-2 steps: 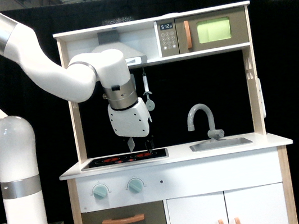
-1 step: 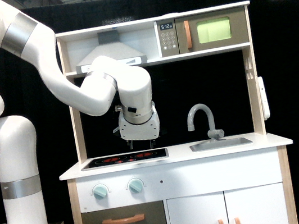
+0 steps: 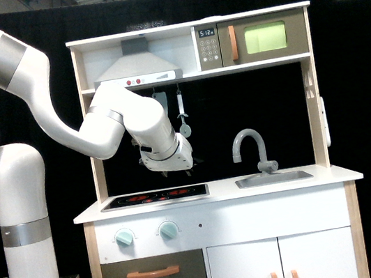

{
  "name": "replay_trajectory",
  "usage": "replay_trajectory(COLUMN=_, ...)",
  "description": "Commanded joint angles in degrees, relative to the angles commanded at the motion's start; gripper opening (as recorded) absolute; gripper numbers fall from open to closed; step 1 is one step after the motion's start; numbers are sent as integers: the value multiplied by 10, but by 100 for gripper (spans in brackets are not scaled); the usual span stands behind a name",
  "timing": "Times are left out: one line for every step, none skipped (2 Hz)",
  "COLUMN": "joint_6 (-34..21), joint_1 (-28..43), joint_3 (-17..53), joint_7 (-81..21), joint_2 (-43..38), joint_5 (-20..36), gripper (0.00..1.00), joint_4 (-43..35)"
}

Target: Turn on the faucet

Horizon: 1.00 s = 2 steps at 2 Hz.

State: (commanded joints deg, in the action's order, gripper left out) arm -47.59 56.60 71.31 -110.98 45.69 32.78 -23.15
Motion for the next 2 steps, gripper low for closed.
replay_trajectory(joint_6=-52, joint_1=110, joint_3=148, joint_7=-84, joint_2=86, joint_5=5, gripper=100, joint_4=-33)
replay_trajectory(joint_6=-69, joint_1=143, joint_3=186, joint_7=-98, joint_2=146, joint_5=-6, gripper=100, joint_4=-38)
